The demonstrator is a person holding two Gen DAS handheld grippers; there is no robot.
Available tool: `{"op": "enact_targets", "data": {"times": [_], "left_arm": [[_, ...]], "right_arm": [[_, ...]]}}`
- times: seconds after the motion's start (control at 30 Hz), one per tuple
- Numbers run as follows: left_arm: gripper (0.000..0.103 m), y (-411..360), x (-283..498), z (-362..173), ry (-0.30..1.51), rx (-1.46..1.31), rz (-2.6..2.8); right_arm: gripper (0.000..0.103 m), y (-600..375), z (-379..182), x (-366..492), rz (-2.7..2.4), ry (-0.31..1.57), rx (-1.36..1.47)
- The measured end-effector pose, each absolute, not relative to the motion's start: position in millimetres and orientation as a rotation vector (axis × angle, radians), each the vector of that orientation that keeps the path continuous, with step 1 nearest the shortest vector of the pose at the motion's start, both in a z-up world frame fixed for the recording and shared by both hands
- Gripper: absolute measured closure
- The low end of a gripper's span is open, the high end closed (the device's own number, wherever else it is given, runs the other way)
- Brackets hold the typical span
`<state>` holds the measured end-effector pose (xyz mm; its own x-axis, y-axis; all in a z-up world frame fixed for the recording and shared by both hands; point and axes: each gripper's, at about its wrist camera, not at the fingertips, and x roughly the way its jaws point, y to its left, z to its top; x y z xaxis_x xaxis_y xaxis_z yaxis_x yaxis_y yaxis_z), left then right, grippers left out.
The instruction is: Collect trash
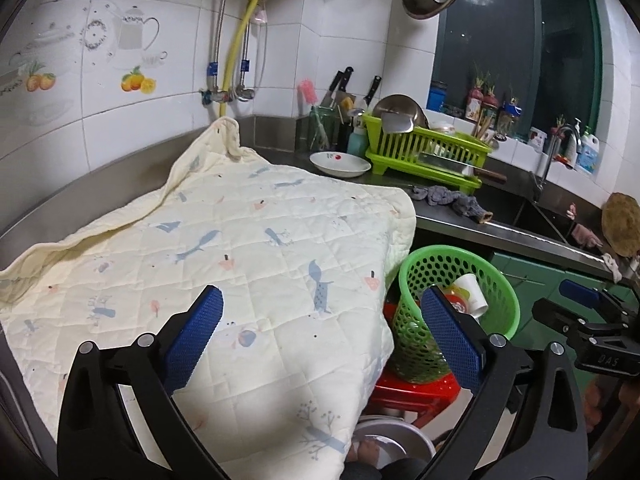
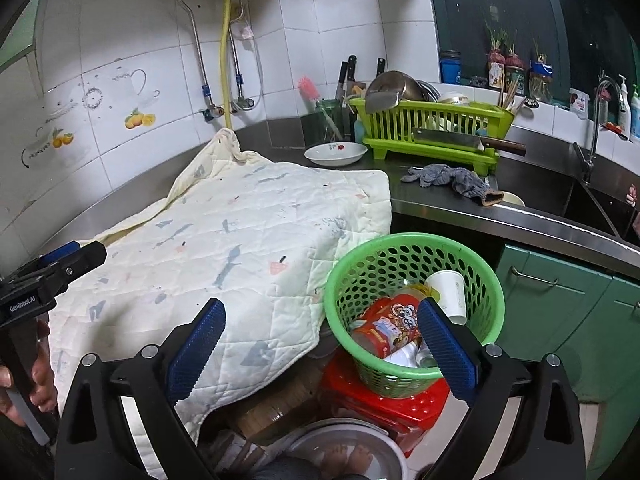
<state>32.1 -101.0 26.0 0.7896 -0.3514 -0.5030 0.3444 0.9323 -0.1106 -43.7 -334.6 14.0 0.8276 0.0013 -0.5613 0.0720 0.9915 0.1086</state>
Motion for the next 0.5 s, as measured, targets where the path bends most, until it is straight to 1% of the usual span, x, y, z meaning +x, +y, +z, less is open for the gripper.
{"op": "enact_targets", "data": {"times": [0.5], "left_arm": [[0.005, -94, 15, 26, 0.514, 0.013, -0.335]], "right_arm": [[0.008, -323, 27, -62, -0.038, 0.542, 0.124]]}}
